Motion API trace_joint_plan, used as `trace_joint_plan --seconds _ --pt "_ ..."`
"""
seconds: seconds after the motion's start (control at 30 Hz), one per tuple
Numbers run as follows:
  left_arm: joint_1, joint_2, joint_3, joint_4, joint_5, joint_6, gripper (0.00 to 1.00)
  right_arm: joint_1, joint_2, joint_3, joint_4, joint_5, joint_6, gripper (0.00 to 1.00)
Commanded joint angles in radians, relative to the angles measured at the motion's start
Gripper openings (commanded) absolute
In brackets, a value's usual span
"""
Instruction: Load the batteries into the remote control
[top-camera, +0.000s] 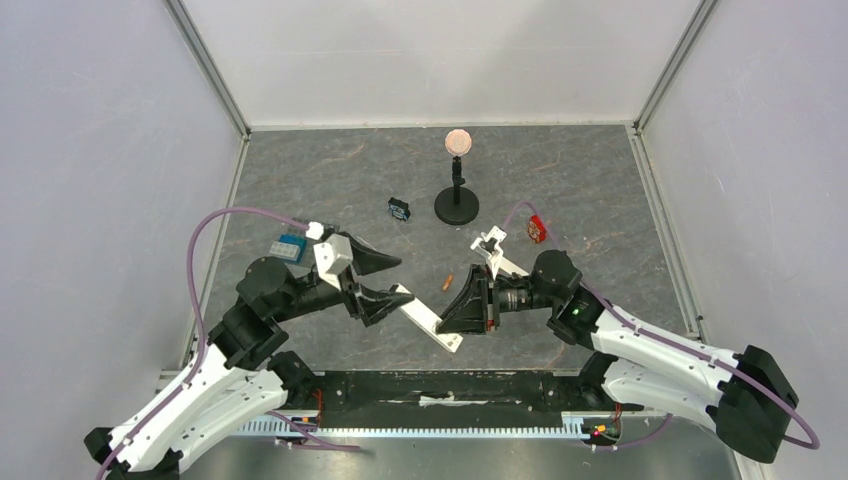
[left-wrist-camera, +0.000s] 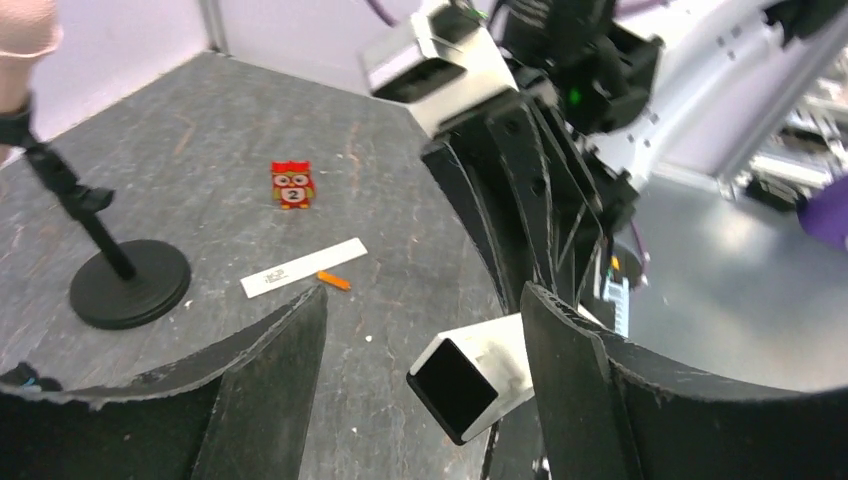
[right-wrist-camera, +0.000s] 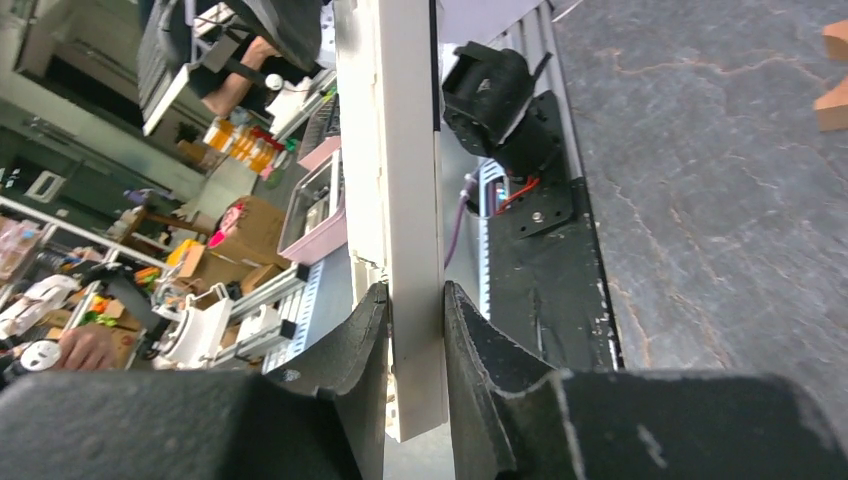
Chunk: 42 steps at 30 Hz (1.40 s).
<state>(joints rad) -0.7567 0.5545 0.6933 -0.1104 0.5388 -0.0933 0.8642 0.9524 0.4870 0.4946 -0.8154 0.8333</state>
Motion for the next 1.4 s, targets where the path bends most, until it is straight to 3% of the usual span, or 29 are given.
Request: trace_joint_plan --seconds 0.0,0.23,0.4,0.53,0.7,1.07,1.37 --pt "0.004 -0.031 -0.024 0.106 -0.229 -0.191 0.77 0.006 -0.033 0.071 -0.130 0.114 -0.111 0.00" --pt "0.003 -0.009 -0.024 0.115 -0.530 -0.490 0.78 0.006 -0.056 0.080 -0.152 0.253 -0.125 0.00" --pt "0.003 -0.005 0.051 -0.036 -0.651 -0.660 0.78 0.005 -0.075 0.087 -0.192 0.390 -0.130 0.00" --pt "0.003 -0.010 0.022 0.003 -0.617 -0.758 0.79 0.006 -0.074 0.086 -0.188 0.468 -0.089 0.00" --pt "0.003 0.054 -0.017 0.033 -0.544 -0.777 0.76 0.005 -0.049 0.077 -0.126 0.482 -0.024 0.00" --pt "0.002 0.181 -0.107 0.287 -0.396 -0.835 0.70 0.006 -0.014 0.066 -0.032 0.447 0.093 0.00" --pt "0.002 0.191 -0.164 0.380 -0.364 -0.894 0.50 0.005 0.020 0.059 -0.022 0.446 0.133 0.00"
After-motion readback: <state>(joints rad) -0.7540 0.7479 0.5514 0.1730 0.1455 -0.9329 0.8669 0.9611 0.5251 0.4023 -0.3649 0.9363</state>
